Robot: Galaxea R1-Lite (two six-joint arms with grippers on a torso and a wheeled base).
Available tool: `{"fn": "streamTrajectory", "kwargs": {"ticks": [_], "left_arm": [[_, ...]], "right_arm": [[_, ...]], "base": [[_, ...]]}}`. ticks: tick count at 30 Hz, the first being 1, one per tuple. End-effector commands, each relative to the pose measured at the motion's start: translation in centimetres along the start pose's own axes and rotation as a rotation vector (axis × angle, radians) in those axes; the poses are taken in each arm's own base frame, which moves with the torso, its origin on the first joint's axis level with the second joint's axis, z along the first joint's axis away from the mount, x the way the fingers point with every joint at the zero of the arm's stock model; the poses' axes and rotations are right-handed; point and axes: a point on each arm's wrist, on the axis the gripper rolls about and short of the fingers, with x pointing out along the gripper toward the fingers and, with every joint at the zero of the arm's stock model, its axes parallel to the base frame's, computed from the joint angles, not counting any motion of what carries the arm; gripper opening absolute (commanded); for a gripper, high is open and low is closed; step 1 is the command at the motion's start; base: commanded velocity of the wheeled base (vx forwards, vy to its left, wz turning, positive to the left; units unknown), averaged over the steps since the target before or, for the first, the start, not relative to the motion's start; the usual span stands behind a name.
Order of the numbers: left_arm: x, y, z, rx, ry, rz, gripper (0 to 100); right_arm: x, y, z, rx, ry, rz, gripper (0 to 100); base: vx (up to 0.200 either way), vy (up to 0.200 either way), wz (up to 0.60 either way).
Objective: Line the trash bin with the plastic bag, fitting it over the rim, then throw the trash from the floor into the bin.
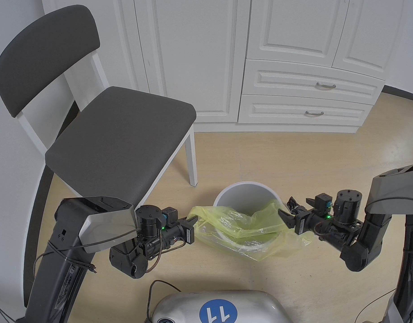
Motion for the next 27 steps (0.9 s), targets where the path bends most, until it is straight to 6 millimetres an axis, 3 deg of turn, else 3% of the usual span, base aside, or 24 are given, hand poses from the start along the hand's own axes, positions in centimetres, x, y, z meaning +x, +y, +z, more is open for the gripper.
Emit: {"fn": "streamTrajectory", "kwargs": {"ticks": [1, 5, 9, 10, 13, 16, 19, 27], "left_arm": [[-0.1, -0.1, 0.0, 0.006, -0.001, -0.001, 0], [-0.2, -0.1, -0.2, 0.005, 0.009, -0.001, 0], [-0.4, -0.1, -0.6, 0.002, 0.026, 0.001, 0], [-0.6, -0.1, -0.7, 0.000, 0.035, 0.000, 100], [-0.8, -0.2, -0.7, -0.001, 0.038, -0.001, 100], [-0.8, -0.1, -0.7, 0.001, 0.023, -0.001, 100], [-0.9, 0.0, -0.7, 0.002, 0.018, 0.001, 100], [-1.2, 0.1, -0.5, 0.004, 0.010, 0.005, 100]], "right_arm": [[-0.4, 3.5, 0.0, -0.102, -0.007, 0.041, 100], [-0.6, 3.5, 0.0, -0.151, -0.005, 0.042, 100], [0.9, 3.8, 1.0, -0.270, -0.071, 0.042, 100], [1.4, 3.9, 1.4, -0.320, -0.082, 0.042, 100], [2.2, 4.0, 2.2, -0.409, -0.046, 0.046, 100], [3.1, 4.3, 4.3, -0.517, 0.026, 0.074, 100], [4.1, 3.6, 5.5, -0.633, 0.087, 0.131, 100], [5.5, 2.6, 5.6, -0.773, 0.220, 0.209, 100]], "base": [[0.000, 0.000, 0.00], [0.000, 0.000, 0.00], [0.000, 0.000, 0.00], [0.000, 0.000, 0.00], [0.000, 0.000, 0.00], [0.000, 0.000, 0.00], [0.000, 0.000, 0.00], [0.000, 0.000, 0.00]]}}
